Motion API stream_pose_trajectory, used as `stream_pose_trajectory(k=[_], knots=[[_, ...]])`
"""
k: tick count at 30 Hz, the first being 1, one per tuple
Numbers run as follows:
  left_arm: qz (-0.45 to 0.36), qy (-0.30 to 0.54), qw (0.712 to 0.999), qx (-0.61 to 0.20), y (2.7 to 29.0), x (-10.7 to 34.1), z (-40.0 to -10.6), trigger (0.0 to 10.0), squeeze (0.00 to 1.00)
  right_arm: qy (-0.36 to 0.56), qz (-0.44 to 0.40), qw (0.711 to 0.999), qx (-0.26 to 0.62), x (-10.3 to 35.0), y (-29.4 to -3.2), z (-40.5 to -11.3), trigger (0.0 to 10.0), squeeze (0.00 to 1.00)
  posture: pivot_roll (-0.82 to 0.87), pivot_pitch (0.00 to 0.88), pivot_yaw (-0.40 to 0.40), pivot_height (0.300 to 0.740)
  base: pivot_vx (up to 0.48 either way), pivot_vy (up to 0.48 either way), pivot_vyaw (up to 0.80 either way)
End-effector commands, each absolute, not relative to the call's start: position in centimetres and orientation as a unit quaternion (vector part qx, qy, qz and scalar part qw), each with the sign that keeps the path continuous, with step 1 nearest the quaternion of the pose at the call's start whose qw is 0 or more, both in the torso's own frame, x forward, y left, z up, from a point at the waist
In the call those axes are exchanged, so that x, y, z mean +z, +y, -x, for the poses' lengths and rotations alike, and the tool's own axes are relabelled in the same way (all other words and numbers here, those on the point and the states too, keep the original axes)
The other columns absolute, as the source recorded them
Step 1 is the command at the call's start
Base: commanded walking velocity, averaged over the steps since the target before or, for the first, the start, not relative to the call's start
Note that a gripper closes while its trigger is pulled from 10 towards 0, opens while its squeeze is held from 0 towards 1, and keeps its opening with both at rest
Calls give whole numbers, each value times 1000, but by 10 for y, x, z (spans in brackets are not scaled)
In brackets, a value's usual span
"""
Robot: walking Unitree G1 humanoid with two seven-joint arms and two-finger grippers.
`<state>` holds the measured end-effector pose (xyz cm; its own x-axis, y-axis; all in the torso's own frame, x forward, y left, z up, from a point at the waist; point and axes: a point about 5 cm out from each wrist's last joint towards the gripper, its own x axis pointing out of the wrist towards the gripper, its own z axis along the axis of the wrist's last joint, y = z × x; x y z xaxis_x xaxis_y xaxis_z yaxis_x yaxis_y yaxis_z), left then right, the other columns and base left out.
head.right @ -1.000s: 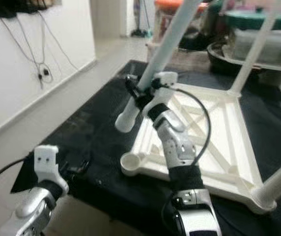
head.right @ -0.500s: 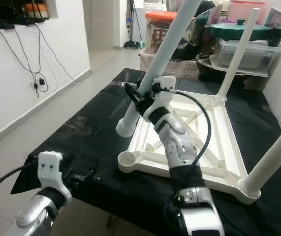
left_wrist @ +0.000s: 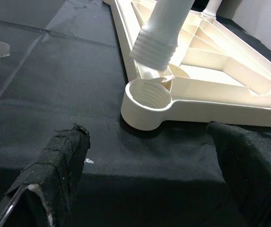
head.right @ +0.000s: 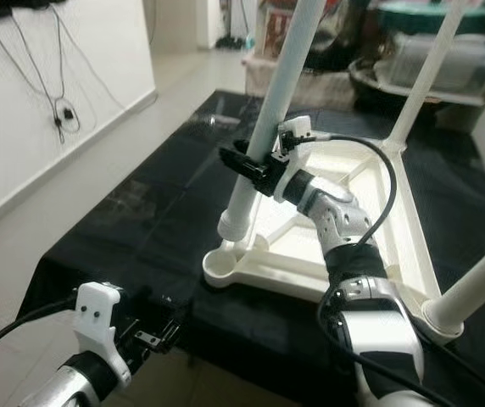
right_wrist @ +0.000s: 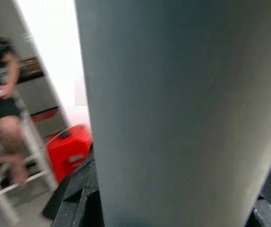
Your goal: Building children table
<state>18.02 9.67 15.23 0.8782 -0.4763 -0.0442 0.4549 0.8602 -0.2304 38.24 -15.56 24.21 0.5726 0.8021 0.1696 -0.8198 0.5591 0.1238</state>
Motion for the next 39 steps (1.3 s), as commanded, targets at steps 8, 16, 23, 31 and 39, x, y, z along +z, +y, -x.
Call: stream_pose_trajectory(k=[8,16,23,31,39], knots=[[109,75,959,-250,95,152,-166,10000,0,-32,-96,817,568,246,-153,-375,10000,0,257,180,-10,740,0,0,0],[111,83,958,-252,95,154,-160,10000,0,-23,-102,768,631,244,-146,-368,10000,0,256,190,-10,740,0,0,0],[109,86,958,-252,94,155,-159,10000,0,-15,-88,750,655,234,-139,-365,10000,0,260,199,-11,740,0,0,0],[105,87,958,-253,94,156,-160,10000,0,-25,-26,787,617,231,-133,-373,10000,0,255,201,-12,740,0,0,0],[103,87,958,-253,94,157,-161,10000,0,-26,5,765,643,234,-130,-370,10000,0,253,203,-15,740,0,0,0]])
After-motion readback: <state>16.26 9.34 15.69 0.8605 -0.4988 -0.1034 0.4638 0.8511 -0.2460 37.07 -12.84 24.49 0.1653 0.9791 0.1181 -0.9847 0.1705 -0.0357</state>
